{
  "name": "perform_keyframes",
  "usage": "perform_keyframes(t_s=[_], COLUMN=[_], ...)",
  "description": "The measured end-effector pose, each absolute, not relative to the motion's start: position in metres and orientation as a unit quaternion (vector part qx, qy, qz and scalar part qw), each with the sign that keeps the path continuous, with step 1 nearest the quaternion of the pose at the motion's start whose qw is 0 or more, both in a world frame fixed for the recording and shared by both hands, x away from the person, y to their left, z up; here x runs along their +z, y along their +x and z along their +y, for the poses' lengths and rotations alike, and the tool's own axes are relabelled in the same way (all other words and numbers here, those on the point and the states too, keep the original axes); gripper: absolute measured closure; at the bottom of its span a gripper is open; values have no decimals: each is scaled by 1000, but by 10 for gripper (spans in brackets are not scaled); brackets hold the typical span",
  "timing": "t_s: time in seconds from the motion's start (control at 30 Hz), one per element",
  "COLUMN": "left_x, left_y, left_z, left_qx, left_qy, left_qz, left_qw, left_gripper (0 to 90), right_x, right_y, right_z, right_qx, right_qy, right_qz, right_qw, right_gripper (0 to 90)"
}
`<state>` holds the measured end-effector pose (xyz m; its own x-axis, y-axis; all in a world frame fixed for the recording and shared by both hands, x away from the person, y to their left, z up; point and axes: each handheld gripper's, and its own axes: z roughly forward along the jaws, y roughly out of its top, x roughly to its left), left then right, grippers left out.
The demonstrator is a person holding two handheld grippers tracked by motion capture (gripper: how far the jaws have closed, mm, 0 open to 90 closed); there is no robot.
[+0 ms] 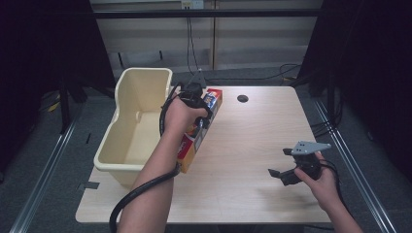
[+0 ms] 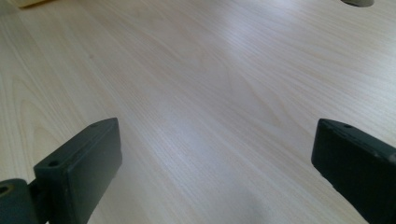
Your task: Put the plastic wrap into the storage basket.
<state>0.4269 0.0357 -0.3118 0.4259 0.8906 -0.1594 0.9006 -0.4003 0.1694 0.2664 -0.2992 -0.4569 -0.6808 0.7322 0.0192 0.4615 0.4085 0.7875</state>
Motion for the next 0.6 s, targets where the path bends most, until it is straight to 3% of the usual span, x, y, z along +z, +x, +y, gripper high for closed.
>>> perform_keyframes(t_s=[0.6], left_x=[-273], left_y=[425], left_z=[61], left_qx=[-15], left_qy=[820], left_qz=[558], left_qw=[126], left_gripper=[409], right_x=[-460], right_y=[267], right_z=[-296], right_qx=[399], right_qy=[356], right_qz=[830], right_qw=[159], right_gripper=[22])
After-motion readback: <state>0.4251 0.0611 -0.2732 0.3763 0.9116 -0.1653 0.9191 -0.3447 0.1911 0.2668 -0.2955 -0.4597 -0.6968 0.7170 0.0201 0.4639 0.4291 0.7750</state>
